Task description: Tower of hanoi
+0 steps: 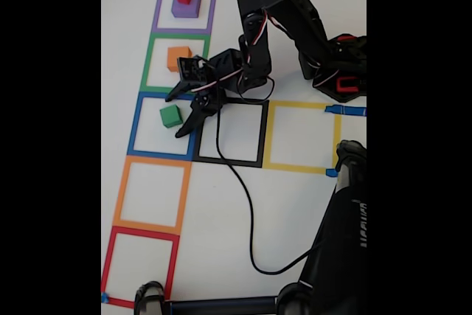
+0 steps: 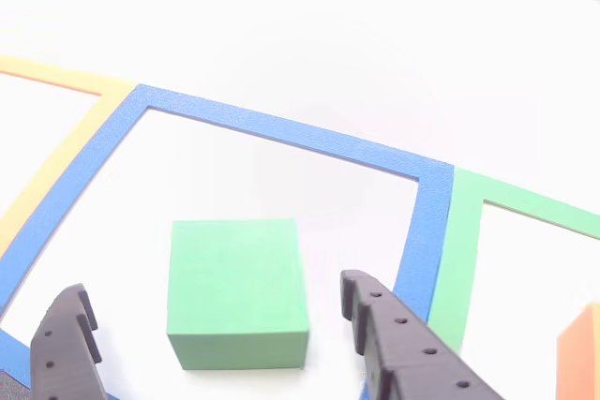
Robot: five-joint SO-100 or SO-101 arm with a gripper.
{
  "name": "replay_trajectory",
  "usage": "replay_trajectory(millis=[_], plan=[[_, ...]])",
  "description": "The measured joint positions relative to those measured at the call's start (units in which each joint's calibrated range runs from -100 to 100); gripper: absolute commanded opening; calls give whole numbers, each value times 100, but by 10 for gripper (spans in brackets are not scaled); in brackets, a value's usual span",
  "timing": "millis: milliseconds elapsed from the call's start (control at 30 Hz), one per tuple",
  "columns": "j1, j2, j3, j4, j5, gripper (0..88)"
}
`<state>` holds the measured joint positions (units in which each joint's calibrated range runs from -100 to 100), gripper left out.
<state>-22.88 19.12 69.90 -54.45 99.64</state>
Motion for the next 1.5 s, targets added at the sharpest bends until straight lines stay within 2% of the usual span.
replay_trajectory(millis=[367, 700, 1100, 1267, 1500], plan=[[-281, 194, -212, 0, 0, 228], [-281, 194, -221, 0, 0, 65], [-281, -93, -89, 153, 0, 25], [-281, -1207, -80, 1225, 0, 20], [105, -3656, -80, 4031, 36, 17]])
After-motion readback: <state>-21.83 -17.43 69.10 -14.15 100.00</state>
